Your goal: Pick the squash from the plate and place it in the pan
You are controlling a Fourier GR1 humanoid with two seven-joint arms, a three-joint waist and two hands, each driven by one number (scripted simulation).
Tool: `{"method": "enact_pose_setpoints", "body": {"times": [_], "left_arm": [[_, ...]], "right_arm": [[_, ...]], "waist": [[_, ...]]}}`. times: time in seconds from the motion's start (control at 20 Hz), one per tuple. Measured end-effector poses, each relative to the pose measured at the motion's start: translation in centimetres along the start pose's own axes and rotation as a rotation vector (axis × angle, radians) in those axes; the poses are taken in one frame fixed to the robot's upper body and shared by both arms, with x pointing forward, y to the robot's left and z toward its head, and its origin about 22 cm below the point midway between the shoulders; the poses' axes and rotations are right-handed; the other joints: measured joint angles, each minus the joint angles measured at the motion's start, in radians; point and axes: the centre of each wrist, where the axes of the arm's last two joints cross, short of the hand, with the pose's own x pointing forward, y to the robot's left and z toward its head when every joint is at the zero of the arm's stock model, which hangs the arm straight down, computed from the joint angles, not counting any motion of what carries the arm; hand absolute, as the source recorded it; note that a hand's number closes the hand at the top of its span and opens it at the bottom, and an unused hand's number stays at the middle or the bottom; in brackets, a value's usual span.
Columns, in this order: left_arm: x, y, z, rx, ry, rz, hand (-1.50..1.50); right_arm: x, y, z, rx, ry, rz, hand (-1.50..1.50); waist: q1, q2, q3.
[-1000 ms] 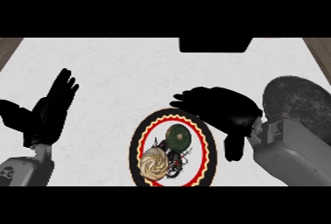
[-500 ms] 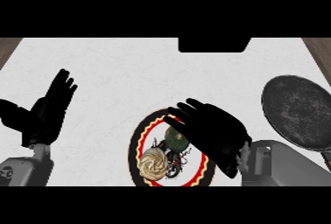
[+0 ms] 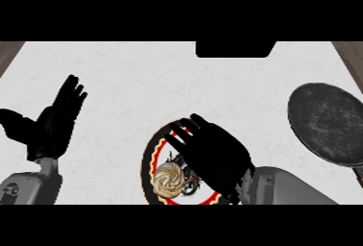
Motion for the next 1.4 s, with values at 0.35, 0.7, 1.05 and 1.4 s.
{"method": "enact_pose_setpoints", "body": {"times": [0.35, 0.7, 1.05, 1.4], "left_arm": [[-0.2, 0.1, 0.1, -0.002, -0.006, 0.000, 0.00], [-0.7, -0.4, 0.1, -0.001, 0.001, 0.005, 0.00], [-0.4, 0.3, 0.2, 0.002, -0.002, 0.001, 0.00], [0.2, -0.1, 0.4, 0.000, -0.002, -0.001, 0.00]], "right_arm": [[1.1, 1.3, -2.7, 0.035, 0.068, 0.028, -1.50], [-0.1, 1.9, -4.9, 0.049, 0.077, 0.015, -1.50], [-0.3, 3.4, -6.5, 0.083, 0.086, 0.020, -1.50], [-0.5, 5.5, -8.2, 0.068, 0.070, -0.011, -1.50]], "waist": [[0.002, 0.001, 0.000], [0.002, 0.001, 0.000], [0.002, 0.001, 0.000], [0.003, 0.001, 0.000]]}}
